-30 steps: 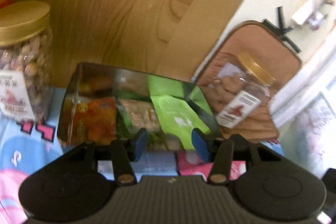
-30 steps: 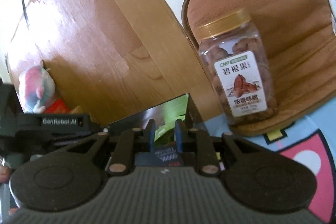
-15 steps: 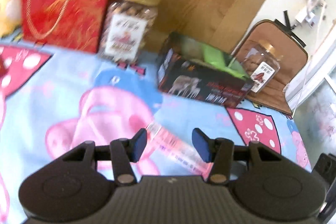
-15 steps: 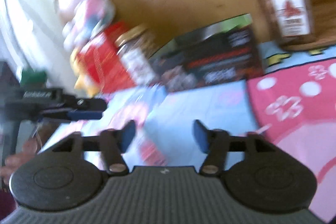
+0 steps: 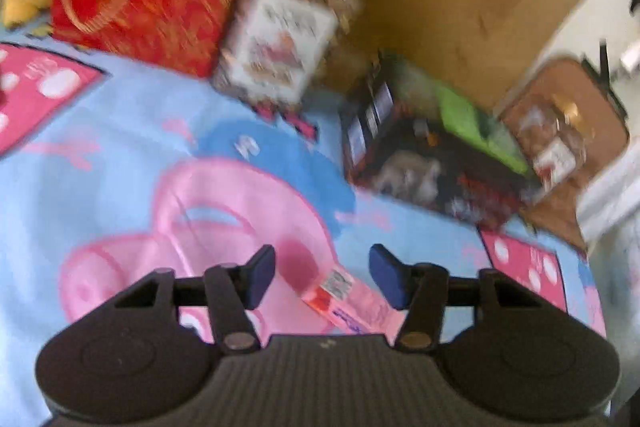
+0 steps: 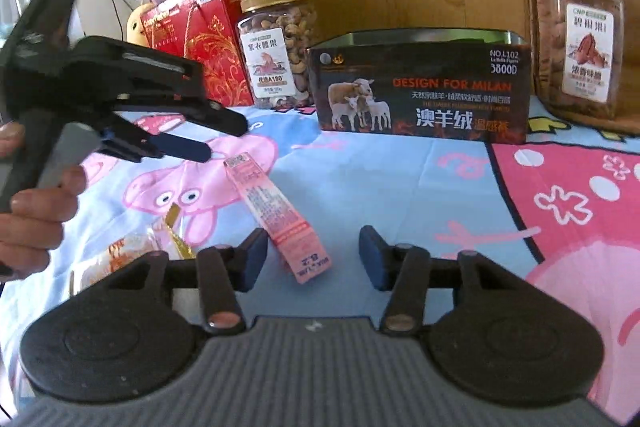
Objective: Organize snacks
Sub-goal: 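Grasp the pink stick packet with the right gripper and lift it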
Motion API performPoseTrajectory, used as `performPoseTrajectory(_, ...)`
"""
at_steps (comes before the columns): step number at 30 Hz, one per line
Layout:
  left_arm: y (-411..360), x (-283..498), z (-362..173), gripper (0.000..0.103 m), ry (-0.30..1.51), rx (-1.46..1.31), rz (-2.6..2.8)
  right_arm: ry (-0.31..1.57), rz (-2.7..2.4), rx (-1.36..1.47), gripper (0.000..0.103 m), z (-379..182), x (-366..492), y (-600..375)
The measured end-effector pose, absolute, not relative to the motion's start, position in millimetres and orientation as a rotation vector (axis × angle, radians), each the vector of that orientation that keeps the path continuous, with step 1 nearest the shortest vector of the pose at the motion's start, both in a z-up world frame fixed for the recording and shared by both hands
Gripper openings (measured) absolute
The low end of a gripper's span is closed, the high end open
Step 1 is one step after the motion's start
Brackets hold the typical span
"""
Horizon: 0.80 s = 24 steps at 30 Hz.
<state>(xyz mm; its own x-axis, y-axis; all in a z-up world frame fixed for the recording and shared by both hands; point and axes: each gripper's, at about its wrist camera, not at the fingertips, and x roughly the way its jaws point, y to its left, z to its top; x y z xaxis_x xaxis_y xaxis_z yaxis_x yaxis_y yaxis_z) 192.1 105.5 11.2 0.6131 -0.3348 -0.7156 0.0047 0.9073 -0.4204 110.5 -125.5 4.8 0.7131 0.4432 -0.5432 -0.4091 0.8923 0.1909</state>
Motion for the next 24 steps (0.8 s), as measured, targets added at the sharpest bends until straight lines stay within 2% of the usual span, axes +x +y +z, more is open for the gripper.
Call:
performPoseTrajectory(1, 100.0, 189.3, 8.7, 0.045, 0.89, -0.391, -0.225, 0.611, 0.46, 0.033, 0.037, 5.4, 106.3, -124.6)
performPoseTrajectory(3, 86.4, 180.1, 10.5, 0.044, 0.87, -0.337, -0.239, 0.604, 0.454, 0.019, 0.036, 5.4, 102.2, -126.5)
performPoseTrajectory(16, -3.0, 141.5, 13.7, 0.047, 0.91, -0.241, -0.399, 0.585, 0.32, 0.106, 0.038, 3.8, 49.7, -200.2)
performPoseTrajectory(24, -17.4, 108.0, 12.6, 0.051, 0.922, -0.261, -0.459, 0.564, 0.267, 0.038, 0.042, 0.1, 21.4, -220.9)
